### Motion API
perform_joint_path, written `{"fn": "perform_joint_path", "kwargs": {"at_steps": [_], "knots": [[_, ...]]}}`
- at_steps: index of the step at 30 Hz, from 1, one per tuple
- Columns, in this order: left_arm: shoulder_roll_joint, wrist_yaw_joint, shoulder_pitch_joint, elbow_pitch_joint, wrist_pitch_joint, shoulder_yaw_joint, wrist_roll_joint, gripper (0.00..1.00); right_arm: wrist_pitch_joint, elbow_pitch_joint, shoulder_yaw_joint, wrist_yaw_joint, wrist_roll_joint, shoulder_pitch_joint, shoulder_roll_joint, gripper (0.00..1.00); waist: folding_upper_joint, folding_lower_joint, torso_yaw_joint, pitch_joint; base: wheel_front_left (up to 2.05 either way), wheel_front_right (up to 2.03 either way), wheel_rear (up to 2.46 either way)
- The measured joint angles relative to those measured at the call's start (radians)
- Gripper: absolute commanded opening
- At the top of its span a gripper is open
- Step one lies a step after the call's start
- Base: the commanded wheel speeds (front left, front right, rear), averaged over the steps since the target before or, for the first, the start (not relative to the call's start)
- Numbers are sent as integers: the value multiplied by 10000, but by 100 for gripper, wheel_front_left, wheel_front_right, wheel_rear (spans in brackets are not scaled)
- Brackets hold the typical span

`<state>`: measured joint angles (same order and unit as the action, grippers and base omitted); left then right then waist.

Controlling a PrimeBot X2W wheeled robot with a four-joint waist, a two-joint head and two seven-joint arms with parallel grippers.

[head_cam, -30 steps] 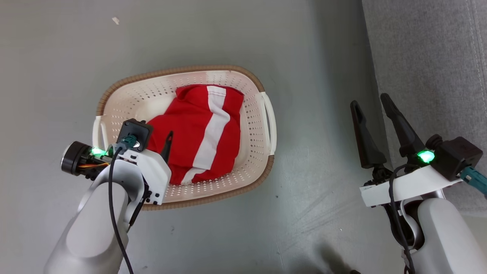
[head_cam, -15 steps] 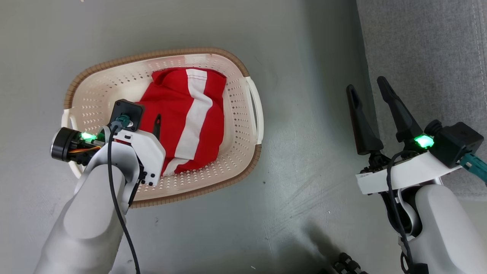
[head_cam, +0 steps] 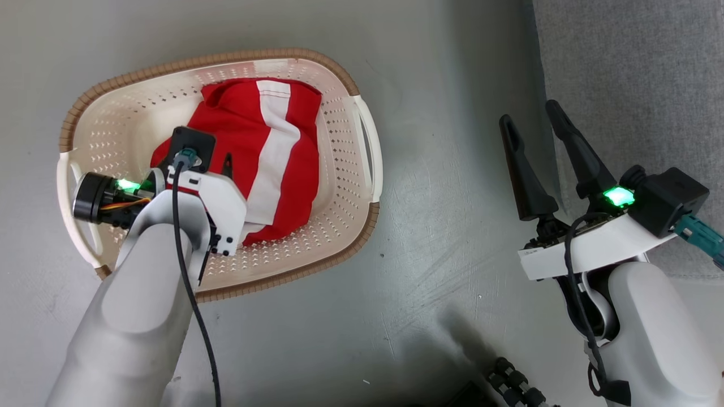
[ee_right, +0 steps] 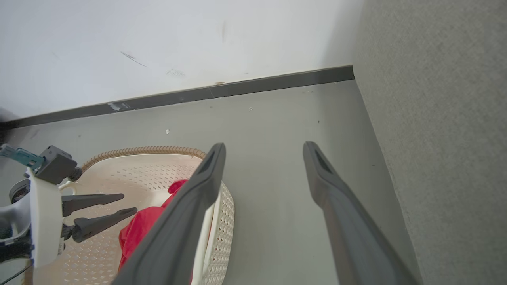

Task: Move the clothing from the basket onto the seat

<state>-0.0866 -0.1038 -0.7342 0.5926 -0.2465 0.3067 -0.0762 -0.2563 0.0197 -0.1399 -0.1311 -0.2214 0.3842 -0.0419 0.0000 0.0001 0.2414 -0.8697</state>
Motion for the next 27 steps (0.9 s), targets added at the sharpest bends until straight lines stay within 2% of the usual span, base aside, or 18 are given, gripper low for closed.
{"fn": "perform_joint_path", "kwargs": {"at_steps": [9, 27], "knots": [[155, -259, -350, 190, -46, -17, -6, 100, 0, 4, -54, 2, -155, 194, -2, 100, 0, -1, 149, -369, 0, 0, 0], [301, -506, -744, 700, -75, -309, -550, 100, 0, -6, -349, 0, -353, 413, 0, 100, 0, 0, 575, -852, 0, 0, 0]]}}
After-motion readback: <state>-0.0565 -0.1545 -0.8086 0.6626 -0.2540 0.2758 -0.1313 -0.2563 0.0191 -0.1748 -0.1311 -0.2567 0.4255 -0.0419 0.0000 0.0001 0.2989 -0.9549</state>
